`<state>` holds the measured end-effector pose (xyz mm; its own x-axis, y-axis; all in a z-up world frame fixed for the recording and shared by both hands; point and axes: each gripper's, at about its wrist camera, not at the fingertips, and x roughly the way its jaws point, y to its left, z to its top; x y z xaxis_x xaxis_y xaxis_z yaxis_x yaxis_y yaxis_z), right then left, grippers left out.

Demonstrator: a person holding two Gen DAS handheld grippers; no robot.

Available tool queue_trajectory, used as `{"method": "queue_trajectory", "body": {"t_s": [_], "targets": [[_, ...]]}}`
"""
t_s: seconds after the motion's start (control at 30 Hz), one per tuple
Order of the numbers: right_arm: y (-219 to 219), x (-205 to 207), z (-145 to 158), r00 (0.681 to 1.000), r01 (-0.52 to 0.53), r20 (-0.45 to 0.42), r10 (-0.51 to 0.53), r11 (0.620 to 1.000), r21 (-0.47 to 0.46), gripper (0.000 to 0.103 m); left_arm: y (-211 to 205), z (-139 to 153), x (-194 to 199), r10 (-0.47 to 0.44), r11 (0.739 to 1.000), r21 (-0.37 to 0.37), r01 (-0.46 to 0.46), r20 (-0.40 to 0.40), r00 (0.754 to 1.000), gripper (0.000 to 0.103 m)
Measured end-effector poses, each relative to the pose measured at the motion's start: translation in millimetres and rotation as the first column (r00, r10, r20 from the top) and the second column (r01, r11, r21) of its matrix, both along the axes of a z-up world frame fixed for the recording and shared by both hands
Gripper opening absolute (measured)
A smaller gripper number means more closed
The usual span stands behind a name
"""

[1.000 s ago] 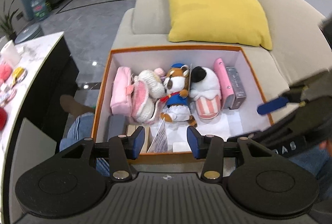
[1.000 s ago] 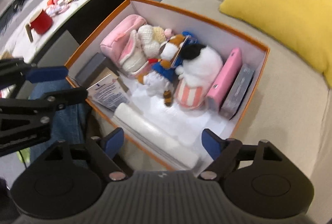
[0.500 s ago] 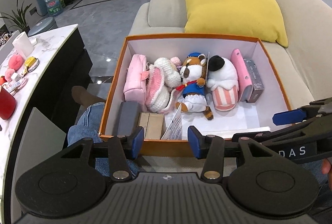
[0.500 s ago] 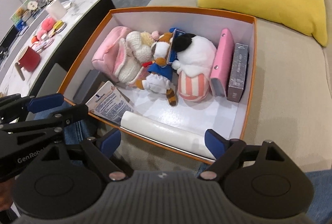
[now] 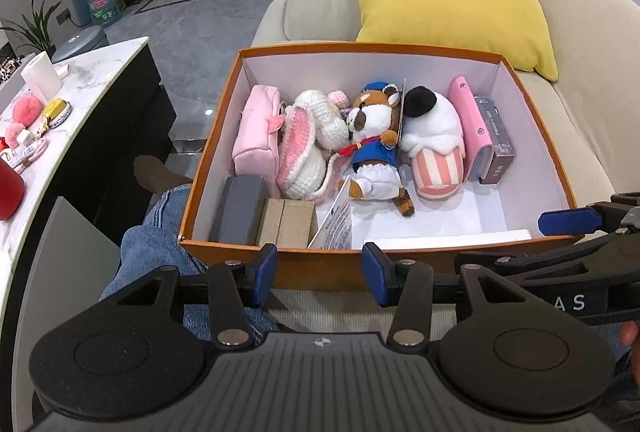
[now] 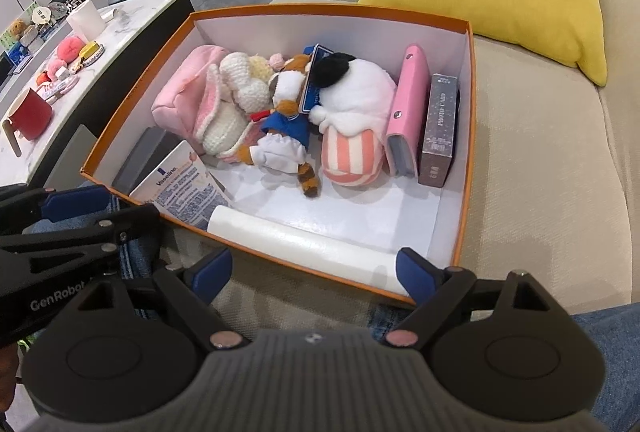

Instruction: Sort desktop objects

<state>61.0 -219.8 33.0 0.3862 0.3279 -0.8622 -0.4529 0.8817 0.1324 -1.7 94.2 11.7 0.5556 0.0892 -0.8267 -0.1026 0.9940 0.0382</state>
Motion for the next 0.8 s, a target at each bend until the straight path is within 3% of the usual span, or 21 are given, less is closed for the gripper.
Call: {"method": "queue_trajectory", "body": {"t_s": [0.8], "targets": [[1.1, -2.3, -0.8, 1.000, -0.011, 0.022, 0.011, 1.000, -0.016, 0.090, -0.6, -5.1, 0.8, 0.024, 1.000, 0.006, -0.024, -0.046, 0.999, 0.054]]}}
